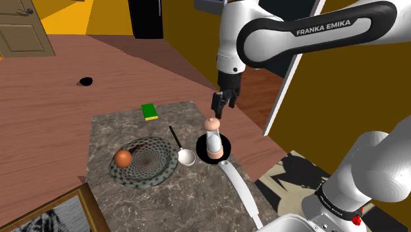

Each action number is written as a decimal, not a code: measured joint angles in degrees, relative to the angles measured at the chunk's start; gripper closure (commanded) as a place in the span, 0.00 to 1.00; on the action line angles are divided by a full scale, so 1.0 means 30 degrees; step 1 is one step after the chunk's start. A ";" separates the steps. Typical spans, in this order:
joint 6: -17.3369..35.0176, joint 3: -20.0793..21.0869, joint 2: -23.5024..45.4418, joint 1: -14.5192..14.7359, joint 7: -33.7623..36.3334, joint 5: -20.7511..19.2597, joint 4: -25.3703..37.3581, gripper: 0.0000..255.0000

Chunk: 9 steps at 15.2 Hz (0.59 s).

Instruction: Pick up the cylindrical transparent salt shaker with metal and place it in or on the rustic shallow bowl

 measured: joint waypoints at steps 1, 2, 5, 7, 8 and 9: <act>-0.0578 -0.0025 0.0057 -0.0024 -0.0013 -0.0032 0.0642 0.00; -0.1110 -0.0035 -0.0019 -0.0022 -0.0006 -0.0024 0.1100 0.00; -0.1645 -0.0044 -0.0078 -0.0021 0.0003 -0.0017 0.1565 0.00; -0.1698 -0.0041 -0.0088 -0.0018 0.0010 -0.0013 0.1601 0.00; -0.1707 -0.0041 -0.0090 -0.0017 0.0010 -0.0012 0.1606 0.00; -0.1713 -0.0041 -0.0092 -0.0017 0.0010 -0.0012 0.1610 0.00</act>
